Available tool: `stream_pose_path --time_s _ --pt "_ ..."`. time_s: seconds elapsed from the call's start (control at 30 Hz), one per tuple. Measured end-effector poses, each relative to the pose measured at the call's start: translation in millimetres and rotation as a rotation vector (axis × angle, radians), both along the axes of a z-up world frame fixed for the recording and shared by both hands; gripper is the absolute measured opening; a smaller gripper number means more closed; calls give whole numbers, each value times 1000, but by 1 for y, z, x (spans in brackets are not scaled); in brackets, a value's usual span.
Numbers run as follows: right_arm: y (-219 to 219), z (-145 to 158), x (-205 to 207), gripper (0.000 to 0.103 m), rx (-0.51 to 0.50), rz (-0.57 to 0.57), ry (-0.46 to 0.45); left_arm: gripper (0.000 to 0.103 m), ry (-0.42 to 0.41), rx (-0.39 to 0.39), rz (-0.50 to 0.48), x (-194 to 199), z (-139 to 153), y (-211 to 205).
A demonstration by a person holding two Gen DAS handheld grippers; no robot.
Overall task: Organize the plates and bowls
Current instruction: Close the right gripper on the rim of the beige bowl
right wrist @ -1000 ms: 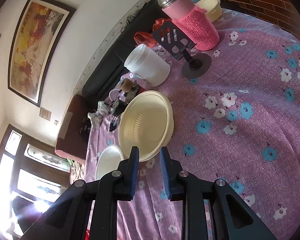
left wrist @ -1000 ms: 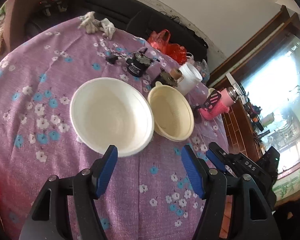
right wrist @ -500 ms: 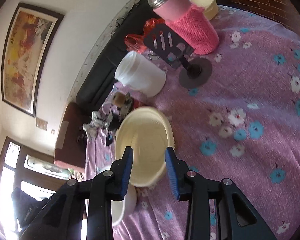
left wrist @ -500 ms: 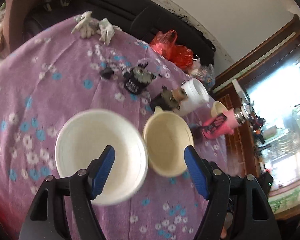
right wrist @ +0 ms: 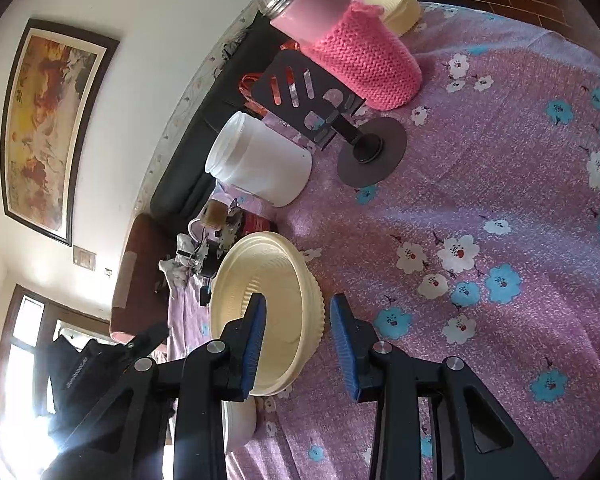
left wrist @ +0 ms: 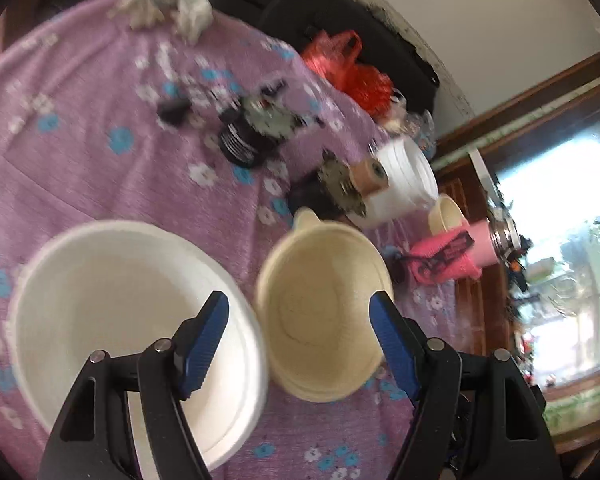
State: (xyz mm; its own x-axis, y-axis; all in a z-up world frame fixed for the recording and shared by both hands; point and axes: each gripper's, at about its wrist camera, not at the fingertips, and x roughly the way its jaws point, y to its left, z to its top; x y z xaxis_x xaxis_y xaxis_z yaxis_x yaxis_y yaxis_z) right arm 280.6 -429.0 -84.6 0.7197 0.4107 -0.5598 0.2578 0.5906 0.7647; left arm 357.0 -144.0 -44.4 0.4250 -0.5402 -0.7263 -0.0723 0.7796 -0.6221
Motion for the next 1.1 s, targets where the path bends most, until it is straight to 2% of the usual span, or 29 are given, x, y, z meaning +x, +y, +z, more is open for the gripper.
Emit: stream_pose_path --time_s 0.03,0.1,0.17,0.27,0.47,0.7,1.1 --pt "0 -1 1 36 -4 -2 -4 72 19 -39 -38 2 -2 -3" --pt "1 -1 1 36 -7 -3 -11 72 6 -101 -88 1 2 -7" --pt "5 -2 3 36 -14 8 -13 72 -22 -106 -116 -1 9 -9" --pt "10 -3 4 36 -23 14 -24 72 -70 -124 -95 3 11 -2" --pt "20 -3 6 36 -57 28 -29 72 -127 -65 -53 16 9 7" --pt "11 -3 3 36 -54 -15 -32 72 -116 -72 -117 26 -7 -8" --pt "14 -17 12 36 7 13 -7 72 -94 -62 -107 35 -18 -3"
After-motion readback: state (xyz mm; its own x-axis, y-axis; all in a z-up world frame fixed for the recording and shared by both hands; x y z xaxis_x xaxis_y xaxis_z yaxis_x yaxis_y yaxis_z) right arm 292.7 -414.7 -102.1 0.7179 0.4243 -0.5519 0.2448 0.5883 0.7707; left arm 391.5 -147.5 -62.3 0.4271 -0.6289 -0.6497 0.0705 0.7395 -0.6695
